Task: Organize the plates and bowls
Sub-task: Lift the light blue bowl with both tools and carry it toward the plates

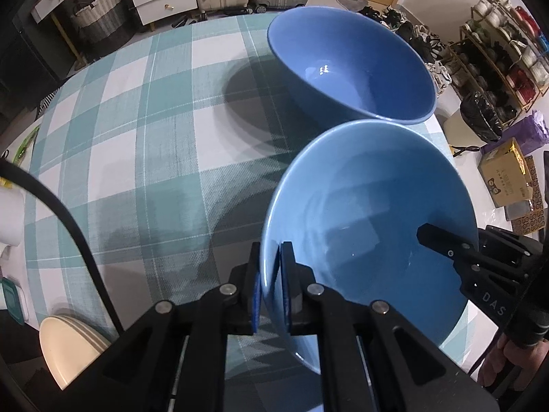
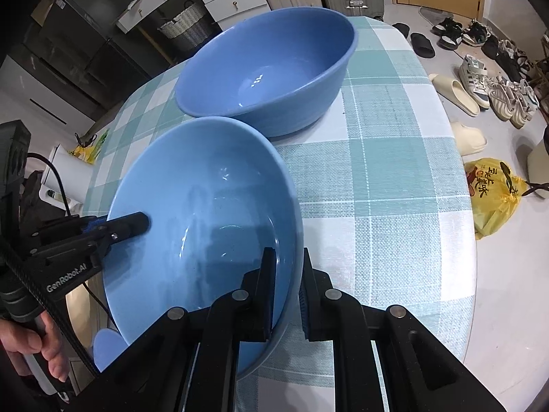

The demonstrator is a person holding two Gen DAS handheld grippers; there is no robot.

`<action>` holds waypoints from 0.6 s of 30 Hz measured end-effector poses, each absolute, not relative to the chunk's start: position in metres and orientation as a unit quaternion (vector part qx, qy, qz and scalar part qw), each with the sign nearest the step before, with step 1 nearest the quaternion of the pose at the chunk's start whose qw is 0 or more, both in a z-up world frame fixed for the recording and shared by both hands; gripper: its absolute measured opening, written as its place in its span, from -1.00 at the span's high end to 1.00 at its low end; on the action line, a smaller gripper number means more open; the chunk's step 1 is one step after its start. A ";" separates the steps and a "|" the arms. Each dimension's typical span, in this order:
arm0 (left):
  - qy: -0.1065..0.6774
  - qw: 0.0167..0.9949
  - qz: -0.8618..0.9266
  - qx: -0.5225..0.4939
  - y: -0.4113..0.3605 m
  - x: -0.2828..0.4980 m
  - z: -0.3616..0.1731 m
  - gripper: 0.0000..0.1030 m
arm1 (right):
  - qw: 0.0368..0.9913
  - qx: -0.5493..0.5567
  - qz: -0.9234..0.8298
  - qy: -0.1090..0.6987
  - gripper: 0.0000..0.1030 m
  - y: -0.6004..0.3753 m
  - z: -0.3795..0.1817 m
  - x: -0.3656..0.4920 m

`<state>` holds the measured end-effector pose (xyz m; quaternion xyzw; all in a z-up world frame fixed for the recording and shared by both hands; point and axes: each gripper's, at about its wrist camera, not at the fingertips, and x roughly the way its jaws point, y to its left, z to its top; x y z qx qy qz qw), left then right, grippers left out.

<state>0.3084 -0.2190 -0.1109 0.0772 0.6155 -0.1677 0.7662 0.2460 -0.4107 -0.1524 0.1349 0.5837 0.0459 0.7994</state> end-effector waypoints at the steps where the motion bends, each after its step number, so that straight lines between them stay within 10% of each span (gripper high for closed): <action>1: 0.617 0.765 -0.169 0.075 -0.218 0.308 -0.112 0.87 | 0.800 0.133 0.047 0.583 0.78 -0.410 -0.152 0.246; 18: 0.626 0.763 -0.158 0.046 -0.193 0.316 -0.107 0.87 | 0.803 0.129 0.057 0.579 0.78 -0.392 -0.143 0.252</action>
